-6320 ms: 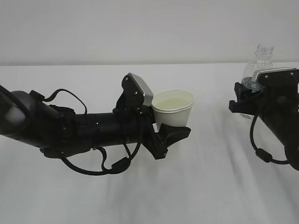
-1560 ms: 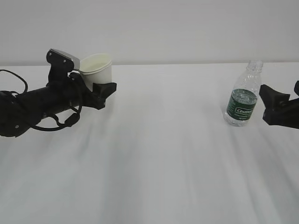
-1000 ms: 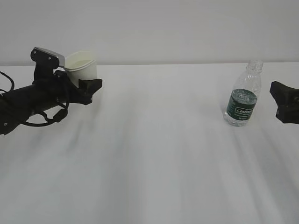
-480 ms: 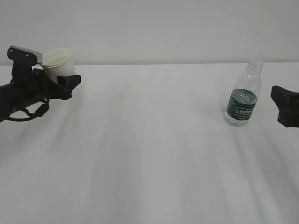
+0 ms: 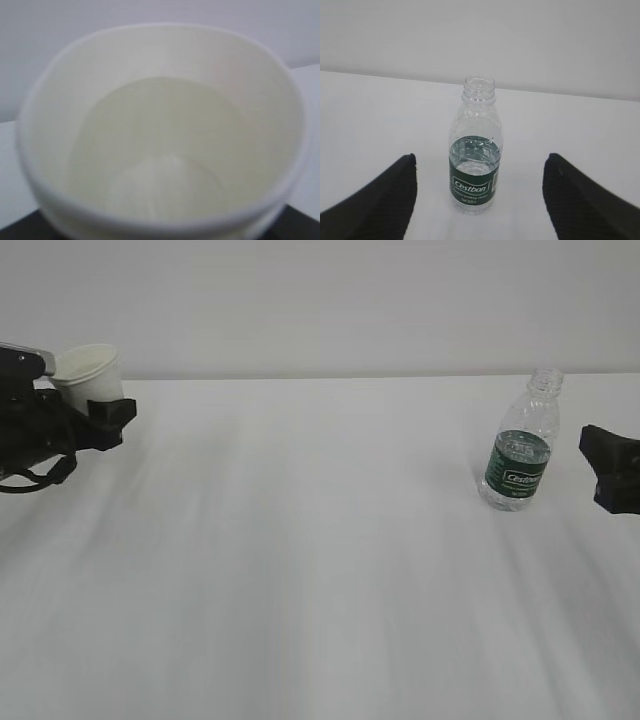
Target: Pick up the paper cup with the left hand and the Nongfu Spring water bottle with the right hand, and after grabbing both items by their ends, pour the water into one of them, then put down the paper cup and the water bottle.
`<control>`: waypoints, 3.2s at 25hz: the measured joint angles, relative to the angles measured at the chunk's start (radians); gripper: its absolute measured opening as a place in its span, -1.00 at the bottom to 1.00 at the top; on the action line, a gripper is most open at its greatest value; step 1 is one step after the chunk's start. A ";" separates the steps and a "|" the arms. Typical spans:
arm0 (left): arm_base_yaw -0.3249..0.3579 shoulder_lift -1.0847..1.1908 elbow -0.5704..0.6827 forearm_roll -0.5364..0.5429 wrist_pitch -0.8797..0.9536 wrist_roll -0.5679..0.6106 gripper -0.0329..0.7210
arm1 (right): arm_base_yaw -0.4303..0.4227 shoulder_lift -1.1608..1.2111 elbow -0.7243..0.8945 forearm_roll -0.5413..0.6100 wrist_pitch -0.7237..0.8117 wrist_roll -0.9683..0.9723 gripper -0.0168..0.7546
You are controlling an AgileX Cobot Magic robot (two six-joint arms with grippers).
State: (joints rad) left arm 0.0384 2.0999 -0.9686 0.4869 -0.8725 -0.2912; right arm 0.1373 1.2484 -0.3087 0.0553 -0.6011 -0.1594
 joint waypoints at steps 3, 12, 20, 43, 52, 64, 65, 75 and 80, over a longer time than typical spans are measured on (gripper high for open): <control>0.008 0.017 0.000 -0.035 0.000 0.001 0.28 | 0.000 0.000 0.000 0.000 0.002 0.000 0.57; 0.013 0.101 0.000 -0.119 -0.036 0.077 0.28 | 0.000 0.000 0.000 0.000 0.009 0.000 0.57; 0.013 0.155 0.000 -0.247 -0.125 0.162 0.28 | 0.000 0.000 0.000 0.000 0.010 0.000 0.57; 0.013 0.241 0.000 -0.328 -0.212 0.215 0.28 | 0.000 0.000 0.000 0.000 0.024 0.000 0.57; 0.013 0.257 0.000 -0.330 -0.236 0.215 0.29 | 0.000 0.000 0.000 0.000 0.026 0.000 0.57; 0.013 0.257 -0.006 -0.313 -0.249 0.215 0.70 | 0.000 0.000 0.000 0.000 0.040 0.000 0.57; 0.013 0.257 -0.006 -0.313 -0.249 0.215 0.70 | 0.000 0.000 0.000 0.000 0.040 0.000 0.57; 0.013 0.177 0.086 -0.313 -0.240 0.217 0.70 | 0.000 0.000 0.000 0.000 0.042 0.002 0.57; 0.013 0.143 0.150 -0.313 -0.240 0.217 0.69 | 0.000 0.000 0.000 0.000 0.042 0.002 0.57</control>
State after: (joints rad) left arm 0.0513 2.2428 -0.8187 0.1736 -1.1122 -0.0740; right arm 0.1373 1.2484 -0.3087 0.0553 -0.5588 -0.1576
